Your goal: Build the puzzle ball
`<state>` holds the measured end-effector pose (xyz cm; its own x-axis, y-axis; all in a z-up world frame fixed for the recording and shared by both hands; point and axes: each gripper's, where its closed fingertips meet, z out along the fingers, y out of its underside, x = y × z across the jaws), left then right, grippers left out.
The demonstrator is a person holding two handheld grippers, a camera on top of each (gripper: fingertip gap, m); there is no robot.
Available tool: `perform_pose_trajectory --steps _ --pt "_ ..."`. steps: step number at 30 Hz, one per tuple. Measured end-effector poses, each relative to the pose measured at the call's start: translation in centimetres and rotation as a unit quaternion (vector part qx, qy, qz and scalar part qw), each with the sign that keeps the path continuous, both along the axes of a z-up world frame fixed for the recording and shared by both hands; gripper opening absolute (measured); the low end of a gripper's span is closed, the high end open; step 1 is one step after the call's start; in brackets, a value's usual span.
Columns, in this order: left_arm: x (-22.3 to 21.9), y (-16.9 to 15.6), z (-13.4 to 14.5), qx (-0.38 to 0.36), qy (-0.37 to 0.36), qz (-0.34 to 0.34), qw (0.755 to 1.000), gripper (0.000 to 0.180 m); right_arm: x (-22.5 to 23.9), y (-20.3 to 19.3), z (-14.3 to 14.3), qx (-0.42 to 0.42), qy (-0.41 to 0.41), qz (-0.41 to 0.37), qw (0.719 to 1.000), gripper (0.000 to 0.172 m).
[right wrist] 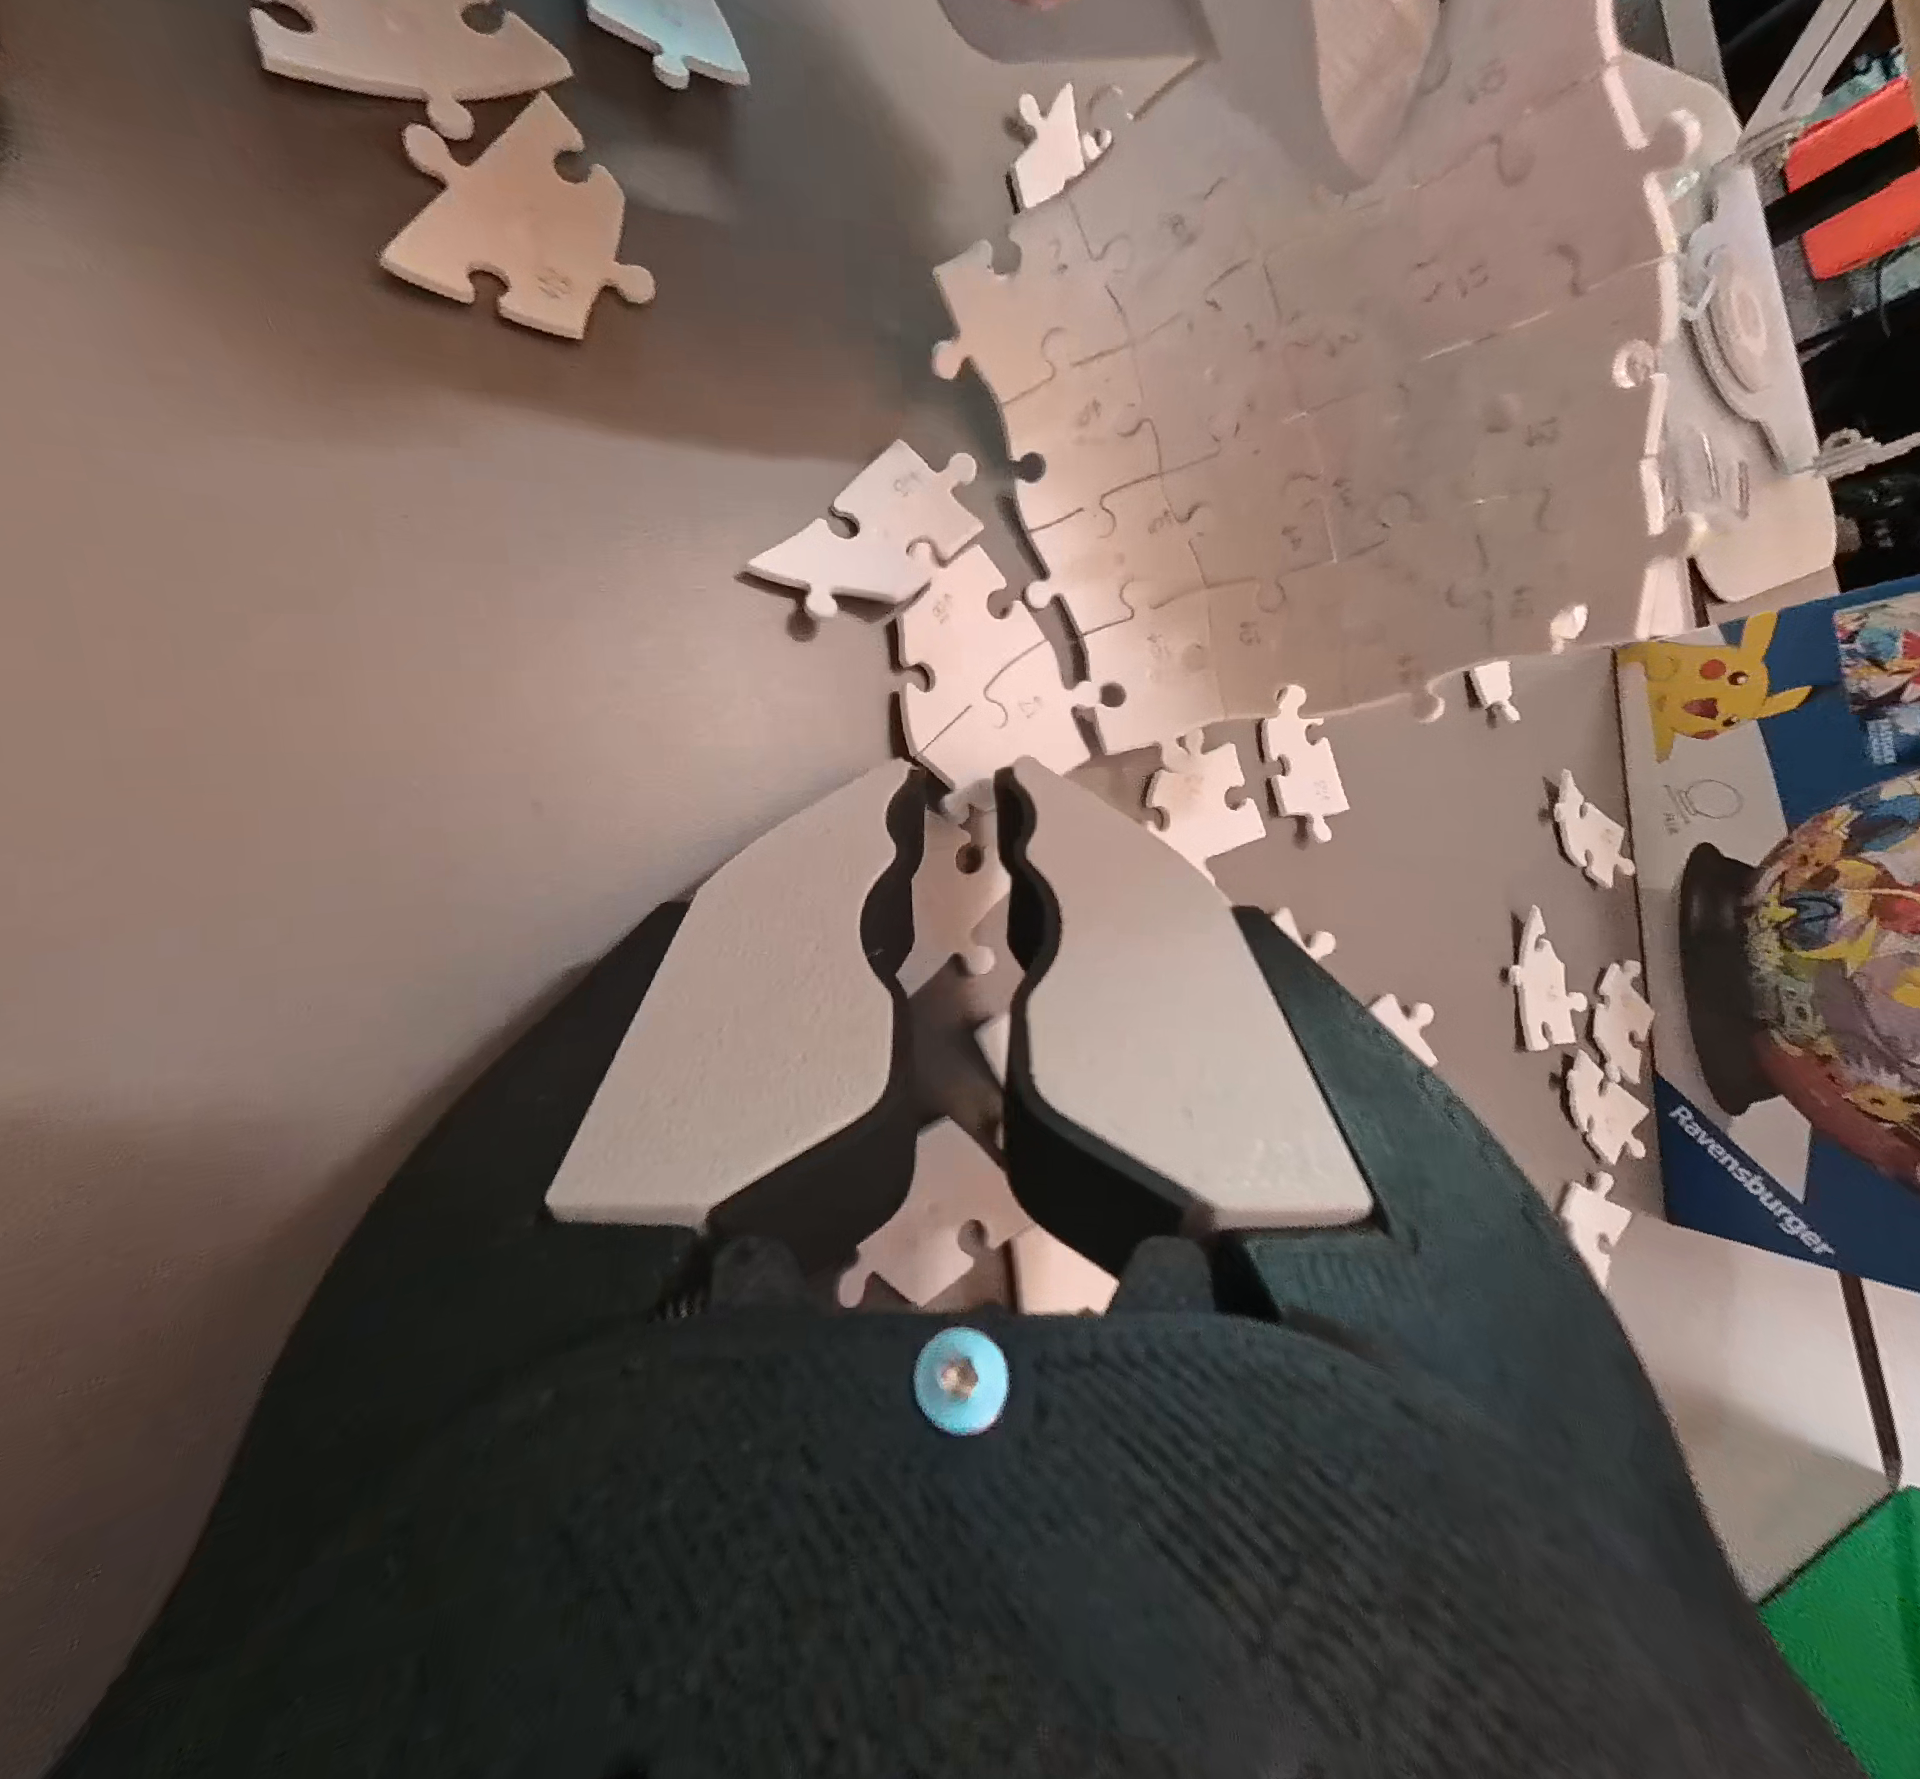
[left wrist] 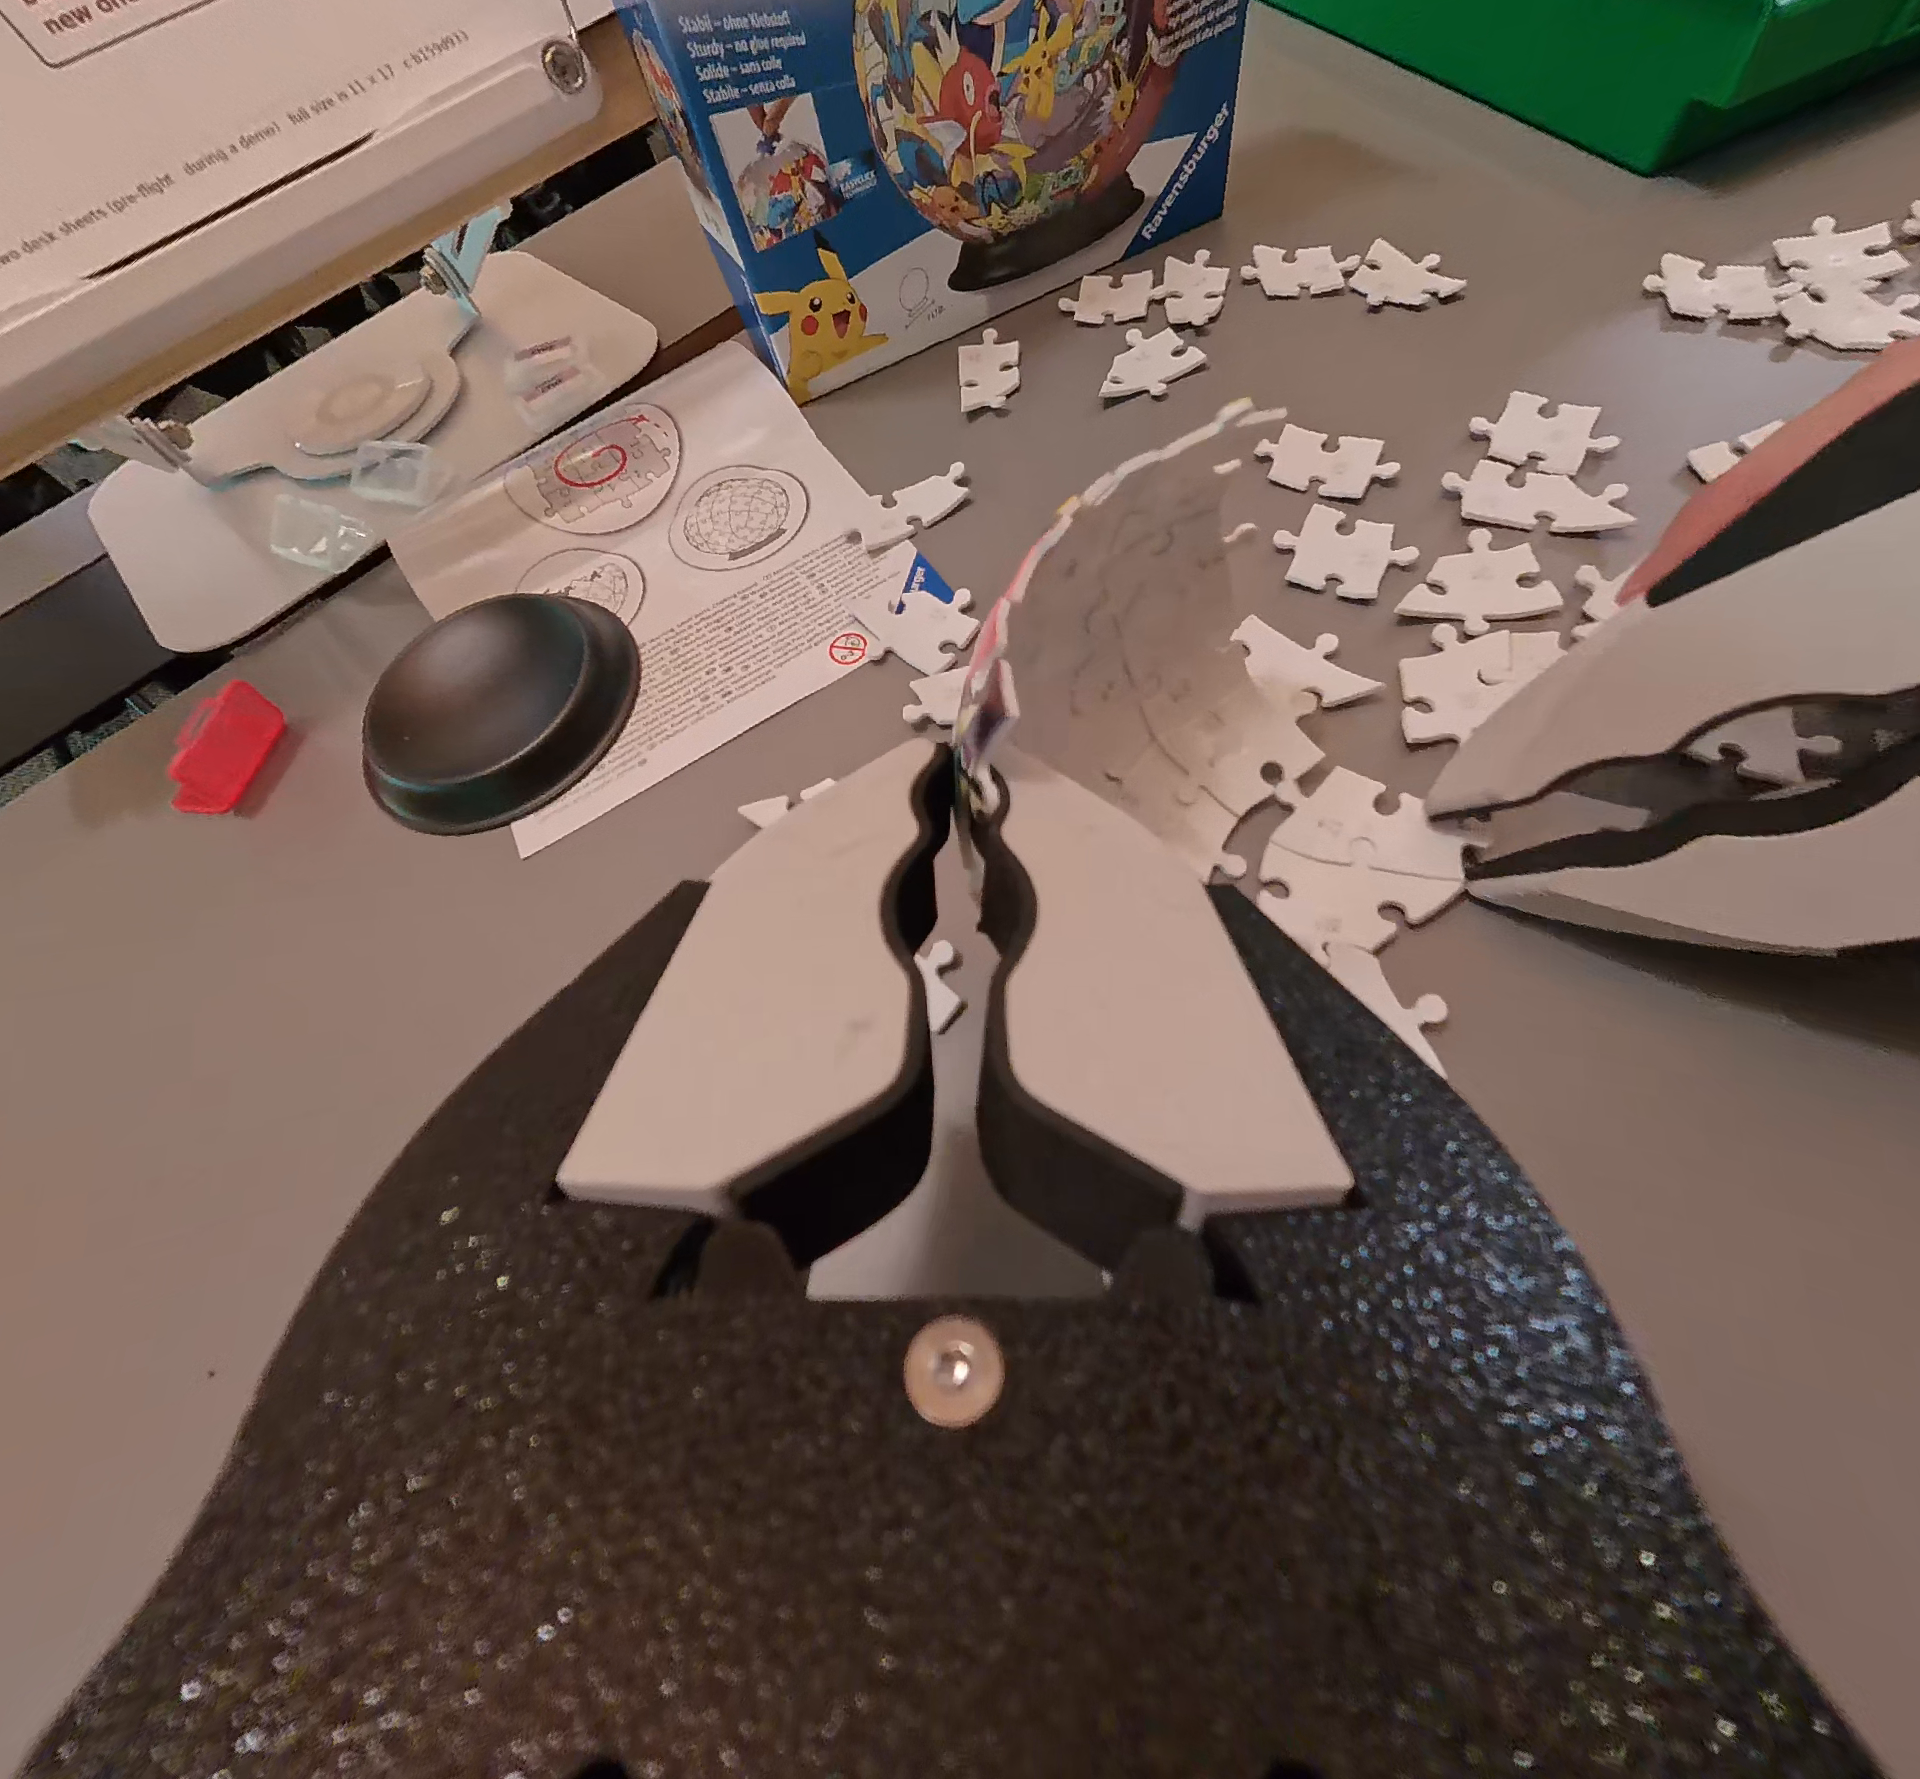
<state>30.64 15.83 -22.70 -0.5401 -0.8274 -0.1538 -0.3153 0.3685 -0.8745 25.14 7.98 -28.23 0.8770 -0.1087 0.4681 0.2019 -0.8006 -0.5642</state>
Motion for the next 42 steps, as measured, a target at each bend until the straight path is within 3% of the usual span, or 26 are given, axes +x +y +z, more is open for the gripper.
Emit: perform_pose_trajectory --steps 5,10,18,23,30,34,42 --pt "0.2 0.4 -0.4 0.008 0.002 0.016 1.0 0.002 0.1 0.2 0.1 -0.011 -0.024 0.003 1.0 0.017" --pt "0.1 0.1 -0.1 0.01 -0.005 0.01 1.0 0.002 0.5 0.1 0.5 -0.058 -0.104 0.043 0.992 0.024" --pt "-0.1 -0.3 0.0 0.01 -0.004 -0.005 1.0 0.002 1.2 0.4 -0.3 -0.141 -0.208 0.091 0.964 0.002" --pt "-0.2 -0.1 0.0 0.012 0.001 0.002 1.0 0.002 0.9 0.3 -0.4 -0.156 -0.201 0.083 0.964 0.0" --pt "-0.1 0.2 0.1 0.015 -0.001 0.018 1.0 0.002 0.1 0.1 -0.2 -0.136 -0.126 0.033 0.982 0.001" --pt "-0.2 0.2 0.0 0.013 0.001 0.025 1.0 0.002 1.5 0.4 1.1 -0.1 -0.144 0.014 0.984 0.008" --pt "-0.3 0.4 -0.1 0.012 -0.003 0.046 0.999 0.002 2.3 1.8 -0.1 -0.069 -0.11 0.013 0.991 0.001"
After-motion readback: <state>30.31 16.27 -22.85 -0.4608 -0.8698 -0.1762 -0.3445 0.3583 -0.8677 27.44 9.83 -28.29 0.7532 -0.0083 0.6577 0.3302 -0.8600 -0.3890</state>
